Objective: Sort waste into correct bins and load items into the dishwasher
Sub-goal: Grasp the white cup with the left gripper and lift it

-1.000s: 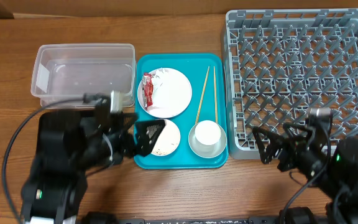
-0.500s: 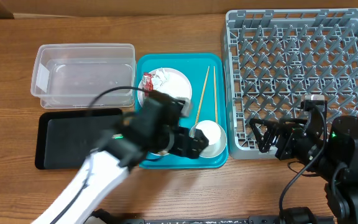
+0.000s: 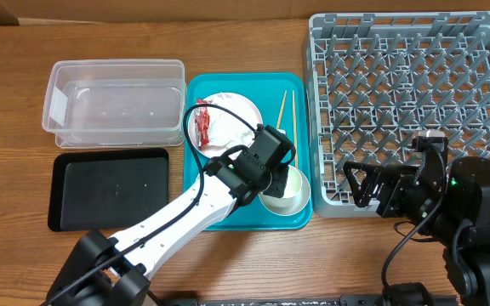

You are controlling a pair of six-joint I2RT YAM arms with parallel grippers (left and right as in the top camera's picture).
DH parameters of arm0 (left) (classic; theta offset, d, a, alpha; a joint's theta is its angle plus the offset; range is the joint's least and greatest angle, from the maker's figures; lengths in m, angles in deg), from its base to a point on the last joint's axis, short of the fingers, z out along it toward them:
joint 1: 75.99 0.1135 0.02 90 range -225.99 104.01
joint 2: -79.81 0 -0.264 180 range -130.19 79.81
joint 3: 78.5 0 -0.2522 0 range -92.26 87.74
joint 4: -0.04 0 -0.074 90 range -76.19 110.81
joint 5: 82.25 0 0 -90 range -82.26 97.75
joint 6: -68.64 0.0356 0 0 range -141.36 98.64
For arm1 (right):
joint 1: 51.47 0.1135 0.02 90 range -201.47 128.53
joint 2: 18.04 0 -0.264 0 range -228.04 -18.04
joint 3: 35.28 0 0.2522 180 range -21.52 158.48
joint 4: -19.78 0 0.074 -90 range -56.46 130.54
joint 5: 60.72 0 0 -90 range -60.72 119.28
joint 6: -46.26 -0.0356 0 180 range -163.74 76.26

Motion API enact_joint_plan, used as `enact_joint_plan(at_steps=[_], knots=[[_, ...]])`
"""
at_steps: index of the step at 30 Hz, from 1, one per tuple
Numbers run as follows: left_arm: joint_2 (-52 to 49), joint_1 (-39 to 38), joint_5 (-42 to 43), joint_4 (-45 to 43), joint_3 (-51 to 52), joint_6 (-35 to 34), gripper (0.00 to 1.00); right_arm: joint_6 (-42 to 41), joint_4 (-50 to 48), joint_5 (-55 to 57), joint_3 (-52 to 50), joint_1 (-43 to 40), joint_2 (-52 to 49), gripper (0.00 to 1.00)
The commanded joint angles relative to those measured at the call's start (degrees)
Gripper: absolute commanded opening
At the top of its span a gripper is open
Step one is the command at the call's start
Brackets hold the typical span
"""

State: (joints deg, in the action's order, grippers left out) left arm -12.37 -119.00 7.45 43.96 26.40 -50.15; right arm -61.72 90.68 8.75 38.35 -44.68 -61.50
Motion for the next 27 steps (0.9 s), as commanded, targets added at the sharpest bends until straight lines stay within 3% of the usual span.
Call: enact_joint_plan(at_steps=[1, 5, 7, 11, 19, 23, 27], knots=[[-0.2, 0.3, -1.7, 0.2, -1.0, 0.5, 0.39, 0.0, 0.2, 0.6, 1.3, -0.1, 0.1, 1.0], [-1.3, 0.3, -1.7, 0.4, -0.9, 0.5, 0.42, 0.0, 0.2, 0.6, 1.3, -0.1, 0.1, 1.0], [-2.1, 0.3, -1.6, 0.4, -0.9, 0.5, 0.36, 0.0, 0.3, 0.6, 1.3, -0.1, 0.1, 1.0], [-2.4, 0.3, -0.9, 1.0, -1.3, 0.4, 0.04, 0.0, 0.3, 0.5, 1.3, -0.1, 0.1, 1.0], [5.0, 6.5, 4.3, 16.5, -12.5, -1.9, 0.04, 0.0, 0.2, 0.5, 1.3, -0.1, 0.1, 1.0], [9.6, 16.2, 22.6, 17.1, -14.1, 2.1, 0.04, 0.0, -0.8, -1.2, 1.3, -0.1, 0.1, 1.0], [10.5, 27.2, 55.7, 14.1, -14.1, 8.0, 0.04, 0.0, -6.9, -13.7, 1.2, -0.1, -0.8, 1.0]])
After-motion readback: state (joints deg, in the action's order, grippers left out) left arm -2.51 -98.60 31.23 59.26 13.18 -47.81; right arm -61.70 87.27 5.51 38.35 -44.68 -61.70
